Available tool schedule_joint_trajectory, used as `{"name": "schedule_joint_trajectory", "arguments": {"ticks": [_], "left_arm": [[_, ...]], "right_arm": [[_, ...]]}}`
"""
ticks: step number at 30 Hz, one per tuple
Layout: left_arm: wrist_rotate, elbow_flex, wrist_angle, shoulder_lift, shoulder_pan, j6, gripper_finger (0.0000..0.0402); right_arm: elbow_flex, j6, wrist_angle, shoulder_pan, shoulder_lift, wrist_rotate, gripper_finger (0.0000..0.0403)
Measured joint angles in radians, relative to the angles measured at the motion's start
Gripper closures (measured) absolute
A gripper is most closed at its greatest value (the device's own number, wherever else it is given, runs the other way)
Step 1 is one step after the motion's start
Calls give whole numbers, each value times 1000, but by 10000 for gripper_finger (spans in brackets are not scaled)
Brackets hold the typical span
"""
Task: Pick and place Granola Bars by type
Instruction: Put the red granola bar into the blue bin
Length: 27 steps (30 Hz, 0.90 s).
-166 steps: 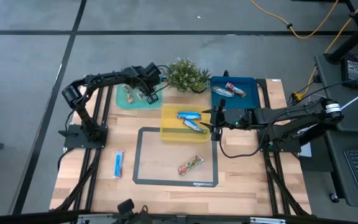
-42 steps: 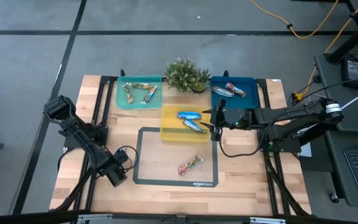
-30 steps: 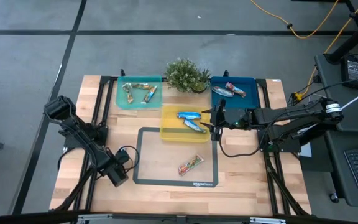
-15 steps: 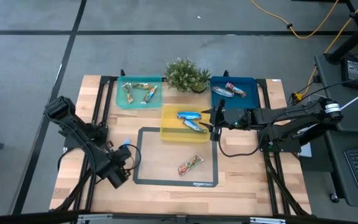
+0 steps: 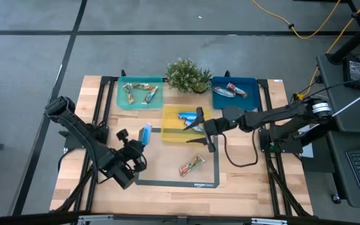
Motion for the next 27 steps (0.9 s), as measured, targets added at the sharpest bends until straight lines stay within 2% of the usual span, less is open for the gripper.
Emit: {"name": "schedule_joint_trajectory", "arguments": {"ticks": [5,10,17,21,27], "left_arm": [[-138,1,67,0,23,110,380],[-250,1,200,19,37,241,380],[-243,1,421,87,41,533,380],[-253,0,477,129,41,569,380],[-297,0,515,157,41,583,380]], "right_arm": [[0,83,187,-22,70,-111,173],[0,140,265,-44,116,-181,154],[0,230,401,-55,171,-262,88],[0,261,442,-54,190,-279,60],[23,295,446,-54,218,-250,55]]}}
